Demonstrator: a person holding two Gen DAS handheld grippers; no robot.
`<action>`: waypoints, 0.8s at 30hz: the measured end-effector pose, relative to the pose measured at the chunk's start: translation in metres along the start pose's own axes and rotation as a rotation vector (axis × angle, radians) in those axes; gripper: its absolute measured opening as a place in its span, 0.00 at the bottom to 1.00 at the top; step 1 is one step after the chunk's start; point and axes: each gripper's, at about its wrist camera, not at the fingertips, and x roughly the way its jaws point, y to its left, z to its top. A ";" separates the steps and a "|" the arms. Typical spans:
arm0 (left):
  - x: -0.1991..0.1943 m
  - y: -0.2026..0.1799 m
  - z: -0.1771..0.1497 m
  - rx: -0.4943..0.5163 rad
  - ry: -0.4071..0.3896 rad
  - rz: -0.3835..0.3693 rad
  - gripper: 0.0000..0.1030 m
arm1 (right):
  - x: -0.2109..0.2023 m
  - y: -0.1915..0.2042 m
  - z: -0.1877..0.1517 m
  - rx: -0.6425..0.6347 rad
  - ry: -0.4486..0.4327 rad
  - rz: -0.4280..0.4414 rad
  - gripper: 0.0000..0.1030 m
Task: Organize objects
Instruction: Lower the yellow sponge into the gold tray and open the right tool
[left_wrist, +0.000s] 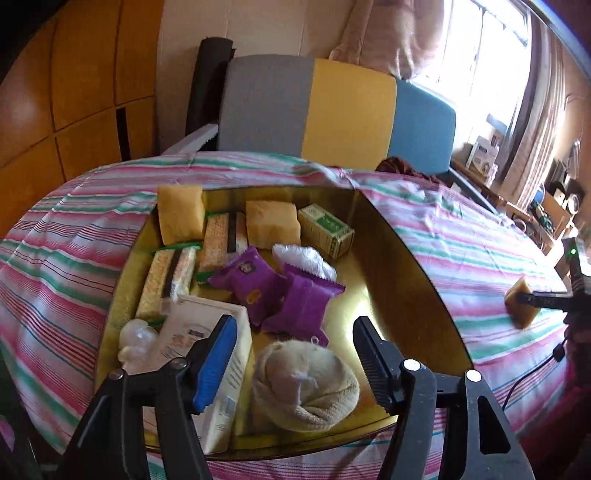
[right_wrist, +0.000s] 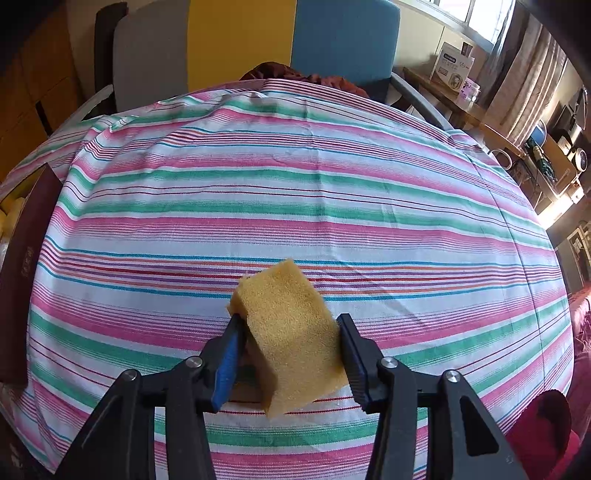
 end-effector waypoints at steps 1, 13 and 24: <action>-0.003 0.002 0.002 -0.005 -0.014 0.002 0.65 | -0.001 0.002 0.000 -0.007 0.000 -0.007 0.48; -0.021 0.022 0.001 -0.035 -0.046 0.065 0.67 | -0.072 0.113 -0.002 -0.063 -0.081 0.342 0.46; -0.040 0.048 0.001 -0.093 -0.080 0.144 0.77 | -0.096 0.280 -0.003 -0.290 -0.072 0.475 0.47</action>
